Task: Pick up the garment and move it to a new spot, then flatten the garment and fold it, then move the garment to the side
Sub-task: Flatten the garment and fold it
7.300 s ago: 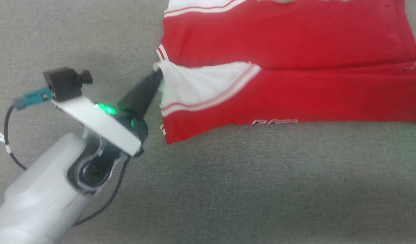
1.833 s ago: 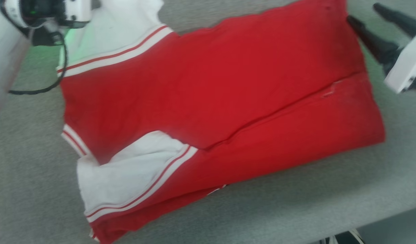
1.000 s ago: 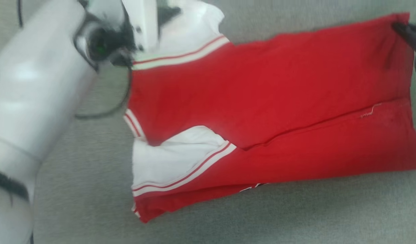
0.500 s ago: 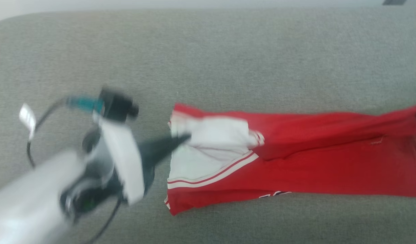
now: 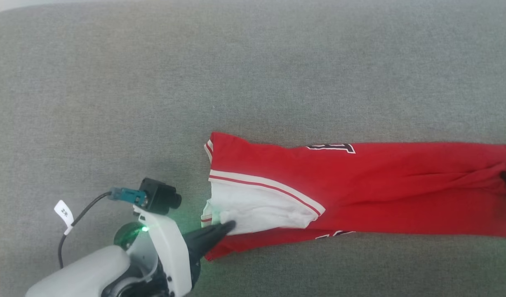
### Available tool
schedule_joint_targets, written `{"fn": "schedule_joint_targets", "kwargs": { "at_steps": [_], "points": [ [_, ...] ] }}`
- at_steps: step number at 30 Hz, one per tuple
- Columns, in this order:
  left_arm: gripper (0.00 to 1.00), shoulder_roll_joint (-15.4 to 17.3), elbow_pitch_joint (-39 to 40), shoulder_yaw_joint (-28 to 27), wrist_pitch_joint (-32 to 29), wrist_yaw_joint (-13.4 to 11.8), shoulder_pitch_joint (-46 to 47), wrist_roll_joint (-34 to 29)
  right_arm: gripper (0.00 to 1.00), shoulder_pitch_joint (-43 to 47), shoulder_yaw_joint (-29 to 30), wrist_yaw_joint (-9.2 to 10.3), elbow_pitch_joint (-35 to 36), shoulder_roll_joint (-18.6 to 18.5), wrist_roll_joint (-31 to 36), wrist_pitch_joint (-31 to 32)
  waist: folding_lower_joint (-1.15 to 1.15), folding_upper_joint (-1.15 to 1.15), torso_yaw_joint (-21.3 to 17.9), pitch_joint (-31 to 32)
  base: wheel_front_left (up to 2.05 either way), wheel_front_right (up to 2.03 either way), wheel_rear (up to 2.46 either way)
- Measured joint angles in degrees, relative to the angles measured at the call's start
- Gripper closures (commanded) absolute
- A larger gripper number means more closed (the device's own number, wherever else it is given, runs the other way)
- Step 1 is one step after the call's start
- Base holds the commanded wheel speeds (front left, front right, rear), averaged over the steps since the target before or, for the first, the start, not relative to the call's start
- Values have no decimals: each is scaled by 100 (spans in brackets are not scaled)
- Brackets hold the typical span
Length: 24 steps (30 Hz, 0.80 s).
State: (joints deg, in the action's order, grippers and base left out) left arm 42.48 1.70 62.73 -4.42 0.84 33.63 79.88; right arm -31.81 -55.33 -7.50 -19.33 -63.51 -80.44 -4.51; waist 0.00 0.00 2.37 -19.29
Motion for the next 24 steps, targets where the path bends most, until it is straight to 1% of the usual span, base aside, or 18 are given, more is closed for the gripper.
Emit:
{"fn": "schedule_joint_targets", "kwargs": {
  "at_steps": [1, 2, 3, 4, 5, 8, 10, 13, 15, 16, 18, 20, 22, 24],
  "points": [
    [100, -64, -176, 3, 11, 22, 29, -42, 100, -18, -4, 0, -65, 68, 15, 3, 0, 0, -11, -16, 0, 0, 0],
    [96, -123, -319, 11, 48, 27, 70, -115, 84, -36, -11, 0, -107, 120, 45, 24, 0, 0, -23, -28, 0, 0, 0],
    [56, -169, -459, 29, 91, 51, 102, -209, 58, -52, -24, 1, -124, 159, 64, 49, 0, 0, -34, -37, 0, 0, 0],
    [11, -211, -570, 29, 183, 91, 119, -275, 7, -55, -30, 0, -136, 186, 86, 56, 0, 0, -45, -44, 0, 0, 0],
    [0, -259, -650, 0, 314, 109, 119, -281, 0, -65, -22, 0, -152, 200, 86, 58, 0, 0, -54, -47, 0, 0, 0],
    [0, -366, -757, -134, 716, 179, 81, -303, 0, -83, 24, 0, -132, 177, 58, 47, 0, 0, -58, -32, 0, 0, 0],
    [0, -381, -772, -207, 995, 159, 29, -416, 0, -60, 94, 1, -88, 104, -87, 40, 0, 0, -25, -9, 0, 0, 0],
    [0, -431, -788, -303, 1432, -7, -121, -557, 0, 19, 192, 0, -108, -51, -328, 53, 0, 0, 67, 36, 0, 0, 0],
    [0, -514, -842, -464, 1710, -145, -237, -591, 0, 105, 212, 1, -212, -120, -463, 144, 0, 0, 152, 65, 0, 0, 0],
    [0, -571, -860, -564, 1801, -174, -307, -611, 0, 147, 212, 1, -298, -118, -581, 226, 0, 0, 200, 80, 0, 0, 0],
    [0, -750, -944, -814, 1908, -242, -468, -694, 0, 258, 200, 1, -415, -88, -801, 389, 0, 0, 312, 112, 0, 0, 0],
    [0, -957, -1067, -1145, 1924, -294, -645, -1061, 0, 325, 174, 2, -498, -85, -895, 555, 0, 0, 435, 139, 0, 0, 0],
    [0, -1267, -1152, -1802, 1939, -352, -848, -1546, 0, 350, 148, 2, -533, -131, -957, 675, 0, 0, 566, 151, 0, 0, 0],
    [0, -1651, -1220, -2395, 1940, -274, -1122, -2049, 0, 402, 118, 3, -592, -162, -1018, 800, 0, 0, 689, 153, 0, 0, 0]
  ]
}}
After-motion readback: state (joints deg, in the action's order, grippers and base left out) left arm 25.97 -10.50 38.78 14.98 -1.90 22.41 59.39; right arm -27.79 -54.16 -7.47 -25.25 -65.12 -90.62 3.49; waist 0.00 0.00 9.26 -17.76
